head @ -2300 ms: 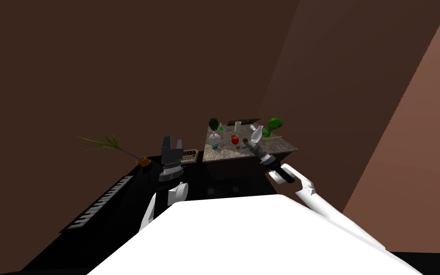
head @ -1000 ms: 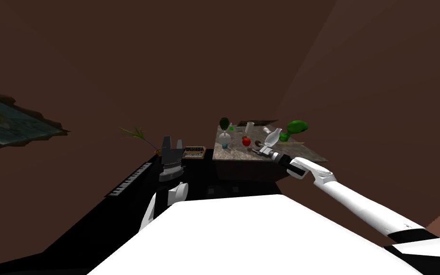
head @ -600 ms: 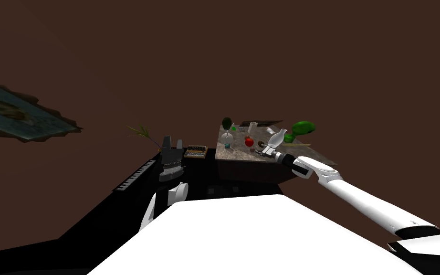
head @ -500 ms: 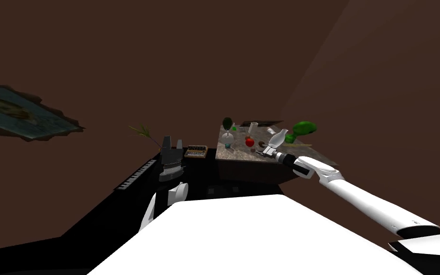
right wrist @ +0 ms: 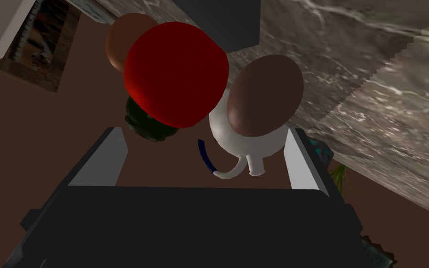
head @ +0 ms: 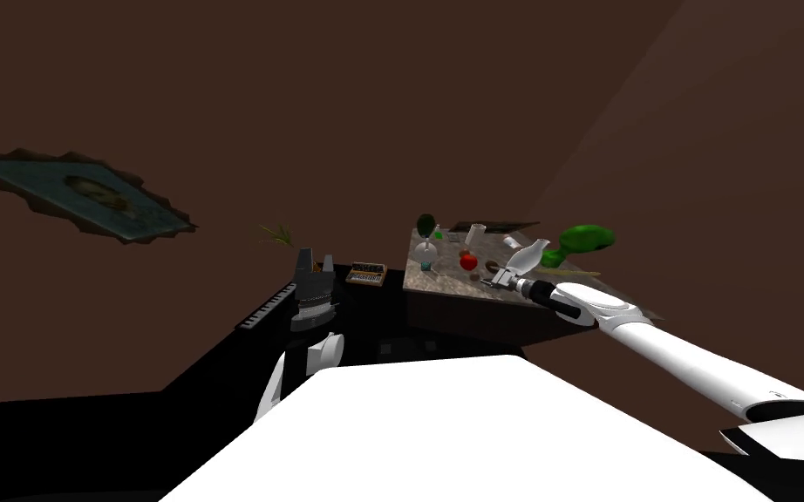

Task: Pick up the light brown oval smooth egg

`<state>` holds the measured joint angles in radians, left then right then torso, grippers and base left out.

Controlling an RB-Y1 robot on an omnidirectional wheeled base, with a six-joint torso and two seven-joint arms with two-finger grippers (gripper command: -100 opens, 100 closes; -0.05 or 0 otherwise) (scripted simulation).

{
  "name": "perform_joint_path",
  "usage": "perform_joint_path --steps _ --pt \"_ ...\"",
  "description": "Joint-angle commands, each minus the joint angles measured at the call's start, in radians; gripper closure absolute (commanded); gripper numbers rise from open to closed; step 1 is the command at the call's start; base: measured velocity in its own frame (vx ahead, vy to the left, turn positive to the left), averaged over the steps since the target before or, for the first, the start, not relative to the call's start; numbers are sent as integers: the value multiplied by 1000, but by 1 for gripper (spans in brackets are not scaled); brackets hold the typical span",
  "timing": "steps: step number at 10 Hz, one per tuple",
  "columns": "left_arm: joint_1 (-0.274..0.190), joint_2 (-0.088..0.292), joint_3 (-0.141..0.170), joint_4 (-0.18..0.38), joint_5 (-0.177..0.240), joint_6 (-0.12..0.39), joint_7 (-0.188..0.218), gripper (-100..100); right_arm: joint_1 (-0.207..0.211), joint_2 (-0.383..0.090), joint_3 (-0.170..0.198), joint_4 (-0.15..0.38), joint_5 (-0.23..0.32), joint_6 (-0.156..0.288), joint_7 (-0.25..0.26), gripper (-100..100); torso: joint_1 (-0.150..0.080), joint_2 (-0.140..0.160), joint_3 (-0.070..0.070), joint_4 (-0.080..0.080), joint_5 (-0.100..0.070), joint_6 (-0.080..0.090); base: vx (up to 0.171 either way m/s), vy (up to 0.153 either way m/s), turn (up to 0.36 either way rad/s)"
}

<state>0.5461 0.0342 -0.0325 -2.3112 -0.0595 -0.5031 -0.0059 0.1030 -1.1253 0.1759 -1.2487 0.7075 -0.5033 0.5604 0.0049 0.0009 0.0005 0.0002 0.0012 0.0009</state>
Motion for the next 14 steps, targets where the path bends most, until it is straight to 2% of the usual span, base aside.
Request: perform_joint_path --steps 1,5,6,7,8,10,14 --pt "0 0 0 0 0 0 0 0 15 -26 -7 30 38 -5 15 -100 0 0 0 0 0 0 1 74 137" --pt "0 0 0 0 0 0 0 0 14 -46 19 103 118 -16 35 -100 0 0 0 0 0 0 10 83 130" --pt "0 0 0 0 0 0 0 0 17 -40 9 96 104 -16 41 -100 2 -1 -1 0 0 0 11 50 20" --pt "0 0 0 0 0 0 0 0 17 -40 10 96 106 -16 41 0 -1 0 0 0 0 0 2 9 -5" --pt "0 0 0 0 0 0 0 0 15 -36 11 130 81 -10 55 -100 -3 0 0 0 -1 0 -41 1 262" --pt "0 0 0 0 0 0 0 0 12 -29 13 181 43 -1 76 -100 -6 4 2 1 -1 0 -81 -17 297" --pt "0 0 0 0 0 0 0 0 7 -21 17 249 -6 12 103 -100 -5 5 3 1 -1 0 -74 -9 192"
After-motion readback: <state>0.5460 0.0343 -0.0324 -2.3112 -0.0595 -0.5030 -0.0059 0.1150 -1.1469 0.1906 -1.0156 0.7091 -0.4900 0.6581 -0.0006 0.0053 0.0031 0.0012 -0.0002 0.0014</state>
